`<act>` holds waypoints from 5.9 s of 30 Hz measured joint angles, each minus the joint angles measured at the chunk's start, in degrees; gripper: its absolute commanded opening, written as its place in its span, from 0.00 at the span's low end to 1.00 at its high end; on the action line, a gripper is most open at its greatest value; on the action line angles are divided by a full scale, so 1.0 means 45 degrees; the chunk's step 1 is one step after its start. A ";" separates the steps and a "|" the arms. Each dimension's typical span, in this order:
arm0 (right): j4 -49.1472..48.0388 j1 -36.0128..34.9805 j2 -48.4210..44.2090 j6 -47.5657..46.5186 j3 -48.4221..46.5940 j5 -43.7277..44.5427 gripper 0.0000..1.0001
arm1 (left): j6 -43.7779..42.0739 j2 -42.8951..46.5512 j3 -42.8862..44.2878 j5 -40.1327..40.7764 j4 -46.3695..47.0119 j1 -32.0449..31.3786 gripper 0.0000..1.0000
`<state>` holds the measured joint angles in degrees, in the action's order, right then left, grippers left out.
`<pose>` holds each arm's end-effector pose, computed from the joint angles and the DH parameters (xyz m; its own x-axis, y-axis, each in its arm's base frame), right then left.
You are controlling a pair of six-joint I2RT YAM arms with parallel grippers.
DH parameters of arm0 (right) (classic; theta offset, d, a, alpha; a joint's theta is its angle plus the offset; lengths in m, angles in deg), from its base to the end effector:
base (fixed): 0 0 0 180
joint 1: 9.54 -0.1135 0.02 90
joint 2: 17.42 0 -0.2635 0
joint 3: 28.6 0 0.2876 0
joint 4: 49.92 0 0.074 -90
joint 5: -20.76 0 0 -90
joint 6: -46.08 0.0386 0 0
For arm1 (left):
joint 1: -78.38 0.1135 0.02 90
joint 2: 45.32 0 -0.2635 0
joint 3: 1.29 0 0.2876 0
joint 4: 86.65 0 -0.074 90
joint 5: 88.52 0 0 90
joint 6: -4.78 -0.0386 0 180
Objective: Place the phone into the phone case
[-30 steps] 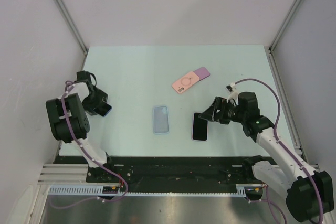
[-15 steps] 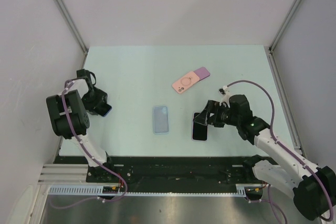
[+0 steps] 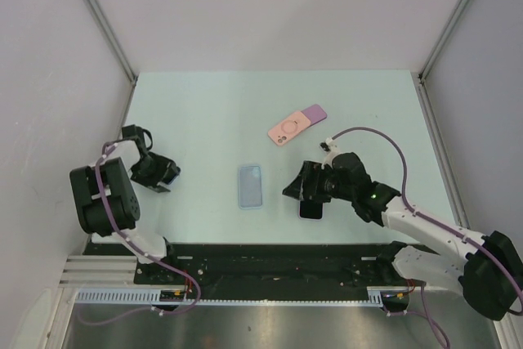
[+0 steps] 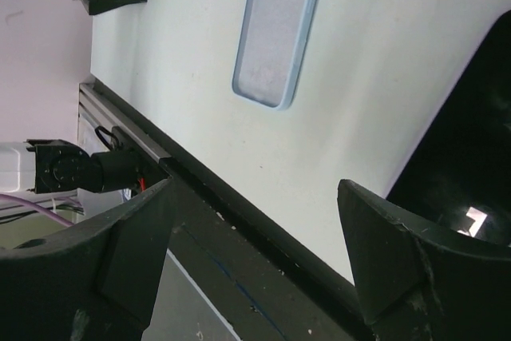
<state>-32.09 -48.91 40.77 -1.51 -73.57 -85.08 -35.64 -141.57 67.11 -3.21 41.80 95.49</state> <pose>0.1915 0.1707 0.2143 -0.8279 0.1600 -0.5376 -0.3151 0.6602 0.6817 0.3103 0.0922 0.1305 -0.3968 -0.9161 -0.0581 -0.8960 0.4003 -0.1922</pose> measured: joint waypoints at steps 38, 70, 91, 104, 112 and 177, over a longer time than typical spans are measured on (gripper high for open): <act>-0.1341 -0.3050 0.0471 0.1229 -0.0714 0.4133 0.84 | 0.0345 -0.3337 0.4522 0.2846 -0.2623 -0.0141 0.91; -0.4284 -0.4561 0.5163 0.1224 -0.2380 0.5265 0.74 | 0.1107 0.1583 -0.1977 -0.0772 -0.1345 -0.1307 0.57; -0.8170 -0.6212 1.1681 0.1957 -0.4527 0.3983 0.61 | 0.1132 0.3701 -0.4114 -0.3385 -0.0384 -0.2365 0.54; -0.8374 -0.6275 1.2789 0.2618 -0.5362 0.3842 0.19 | 0.1200 0.3997 -0.4843 -0.4158 0.0219 -0.2414 0.58; -0.8306 -0.6052 1.2279 0.2118 -0.5469 0.3711 0.00 | 0.0044 0.4673 -0.4901 -0.4881 0.1273 -0.2429 0.95; 0.6382 -0.0427 0.3240 -1.1657 -0.5474 -0.9000 0.07 | -0.9981 0.7907 -0.3041 -1.2522 0.4920 -1.1982 0.17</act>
<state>-3.37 -50.83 55.35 -53.97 -98.20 -125.58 -80.56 -105.98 53.43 -59.56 63.94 41.57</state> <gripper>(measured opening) 0.050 0.290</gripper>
